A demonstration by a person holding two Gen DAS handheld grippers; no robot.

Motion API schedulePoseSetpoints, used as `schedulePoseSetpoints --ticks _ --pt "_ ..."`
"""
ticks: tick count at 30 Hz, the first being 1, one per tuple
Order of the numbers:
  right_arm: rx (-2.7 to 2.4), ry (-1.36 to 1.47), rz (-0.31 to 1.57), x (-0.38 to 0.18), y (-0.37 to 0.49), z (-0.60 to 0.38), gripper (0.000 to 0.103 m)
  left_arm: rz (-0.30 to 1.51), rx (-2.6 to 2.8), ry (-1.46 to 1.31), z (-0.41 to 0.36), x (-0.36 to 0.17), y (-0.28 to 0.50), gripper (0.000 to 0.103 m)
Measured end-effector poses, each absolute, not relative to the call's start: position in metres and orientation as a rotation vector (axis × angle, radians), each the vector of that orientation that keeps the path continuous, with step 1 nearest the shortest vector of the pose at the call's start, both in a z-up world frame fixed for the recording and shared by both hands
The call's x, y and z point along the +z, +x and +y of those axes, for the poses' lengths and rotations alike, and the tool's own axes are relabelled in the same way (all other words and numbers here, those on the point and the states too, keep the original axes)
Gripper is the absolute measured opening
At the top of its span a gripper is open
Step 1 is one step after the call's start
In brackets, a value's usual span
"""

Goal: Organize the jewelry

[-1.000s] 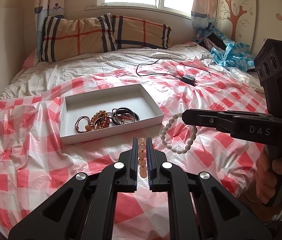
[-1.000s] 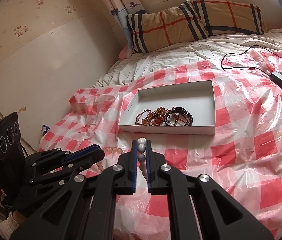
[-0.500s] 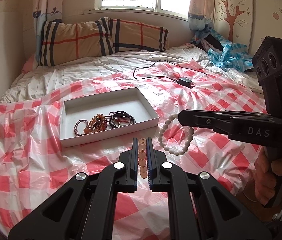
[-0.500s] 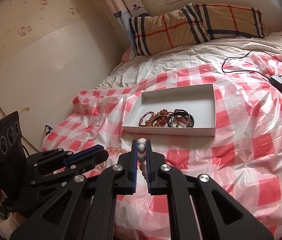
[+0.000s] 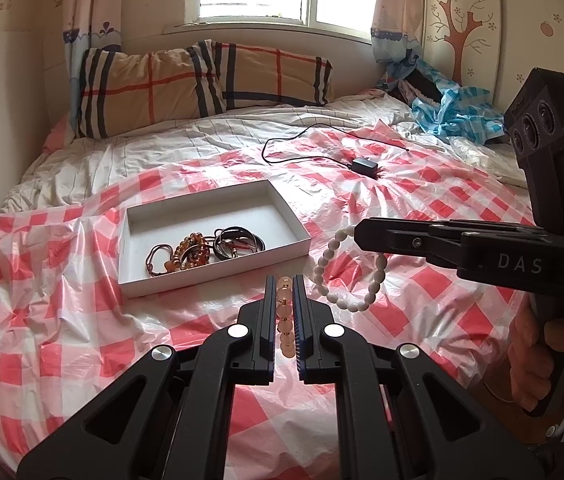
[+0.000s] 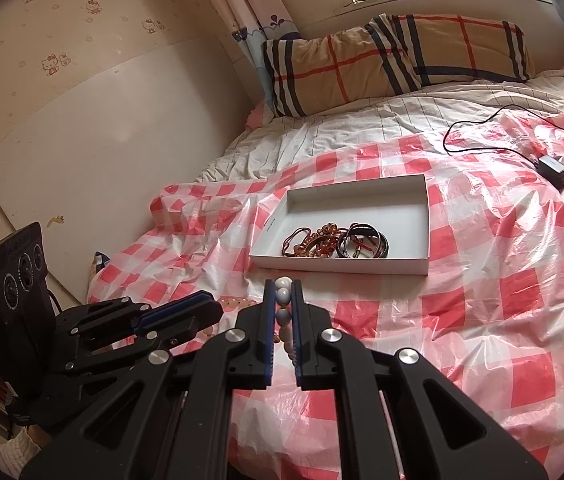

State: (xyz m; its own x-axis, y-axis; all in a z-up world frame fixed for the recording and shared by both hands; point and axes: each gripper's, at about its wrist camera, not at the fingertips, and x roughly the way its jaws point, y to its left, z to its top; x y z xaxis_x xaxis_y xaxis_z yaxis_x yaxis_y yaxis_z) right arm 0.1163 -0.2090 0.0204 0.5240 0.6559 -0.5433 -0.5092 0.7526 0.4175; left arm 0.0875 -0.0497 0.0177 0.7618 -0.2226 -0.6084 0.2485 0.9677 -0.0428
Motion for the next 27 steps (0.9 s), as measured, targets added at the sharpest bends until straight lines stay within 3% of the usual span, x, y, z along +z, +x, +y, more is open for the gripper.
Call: schedulePoseSetpoints --ticks 27 --pt "0.704 0.22 0.743 0.0195 0.1163 -0.211 0.008 0.657 -0.255 0.041 -0.0511 0.0172 0.0873 0.007"
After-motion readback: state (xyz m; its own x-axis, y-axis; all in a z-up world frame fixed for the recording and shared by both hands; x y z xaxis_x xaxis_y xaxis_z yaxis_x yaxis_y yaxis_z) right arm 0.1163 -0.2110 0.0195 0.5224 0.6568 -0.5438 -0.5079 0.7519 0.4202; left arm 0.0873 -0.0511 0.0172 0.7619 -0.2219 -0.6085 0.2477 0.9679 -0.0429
